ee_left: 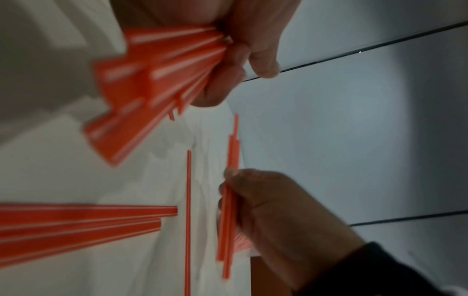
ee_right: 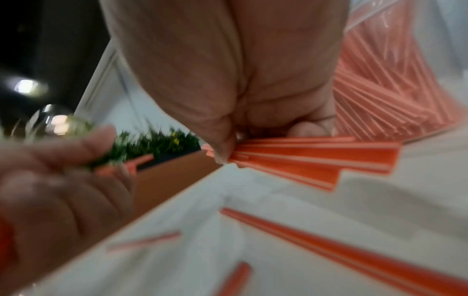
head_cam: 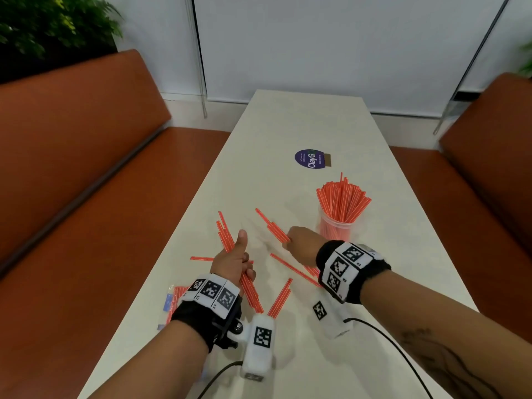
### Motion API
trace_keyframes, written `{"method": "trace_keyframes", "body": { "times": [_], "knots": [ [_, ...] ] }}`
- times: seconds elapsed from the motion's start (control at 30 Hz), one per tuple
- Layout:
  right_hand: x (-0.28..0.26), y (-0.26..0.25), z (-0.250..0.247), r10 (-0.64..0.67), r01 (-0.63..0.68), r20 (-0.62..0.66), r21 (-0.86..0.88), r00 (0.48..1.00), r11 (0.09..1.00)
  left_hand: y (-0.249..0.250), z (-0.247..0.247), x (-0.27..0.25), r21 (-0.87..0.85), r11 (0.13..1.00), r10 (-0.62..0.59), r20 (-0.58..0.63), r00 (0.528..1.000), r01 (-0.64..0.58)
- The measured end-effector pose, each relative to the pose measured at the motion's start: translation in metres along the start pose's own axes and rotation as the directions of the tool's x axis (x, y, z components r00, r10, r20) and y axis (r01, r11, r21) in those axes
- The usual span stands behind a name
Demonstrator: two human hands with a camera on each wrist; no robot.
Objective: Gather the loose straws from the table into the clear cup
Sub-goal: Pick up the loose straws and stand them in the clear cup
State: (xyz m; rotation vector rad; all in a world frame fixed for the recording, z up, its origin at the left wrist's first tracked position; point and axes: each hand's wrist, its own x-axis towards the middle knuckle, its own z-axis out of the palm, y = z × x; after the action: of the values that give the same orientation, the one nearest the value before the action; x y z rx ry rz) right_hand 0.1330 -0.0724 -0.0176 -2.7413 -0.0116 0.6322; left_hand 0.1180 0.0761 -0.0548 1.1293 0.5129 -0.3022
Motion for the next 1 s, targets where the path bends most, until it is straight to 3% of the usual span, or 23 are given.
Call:
{"method": "trace_keyframes", "body": {
  "times": [0.07,0.23,0.37,0.47,0.53,0.6,0.7,1.0],
  "knots": [
    [-0.009,-0.006,-0.013,-0.074,0.085,-0.081,0.144,0.994,0.986,-0.001,0.009,-0.001,0.026,0.999,0.033,0.041,0.999,-0.034],
    [-0.023,-0.026,-0.019,-0.202,0.248,-0.180,0.287,0.963,0.925,0.002,0.039,-0.005,0.084,0.993,0.060,0.192,0.980,-0.078],
    [-0.028,-0.021,-0.017,-0.137,0.230,-0.215,0.496,0.967,0.837,0.004,0.040,0.000,0.080,0.997,-0.011,0.115,0.993,0.002],
    [-0.032,-0.017,-0.021,-0.108,0.198,-0.195,0.538,0.975,0.820,0.007,0.033,-0.002,0.001,1.000,-0.003,0.071,0.998,0.003],
    [-0.027,-0.011,-0.024,-0.061,0.144,-0.189,0.466,0.980,0.873,0.014,0.025,-0.003,-0.106,0.994,-0.003,0.042,0.999,0.008],
    [-0.017,-0.003,-0.018,-0.008,0.034,-0.127,0.207,0.992,0.978,0.023,0.011,-0.001,-0.165,0.986,-0.003,0.034,0.999,0.009],
    [-0.002,0.007,0.007,0.034,-0.035,-0.008,-0.101,0.999,0.994,0.032,-0.012,0.001,-0.161,0.987,0.005,0.034,0.999,0.000],
    [0.017,-0.006,0.023,0.015,0.022,0.115,-0.319,0.993,0.948,0.041,-0.053,0.003,-0.232,0.972,0.023,-0.037,0.999,-0.031]
  ]
}}
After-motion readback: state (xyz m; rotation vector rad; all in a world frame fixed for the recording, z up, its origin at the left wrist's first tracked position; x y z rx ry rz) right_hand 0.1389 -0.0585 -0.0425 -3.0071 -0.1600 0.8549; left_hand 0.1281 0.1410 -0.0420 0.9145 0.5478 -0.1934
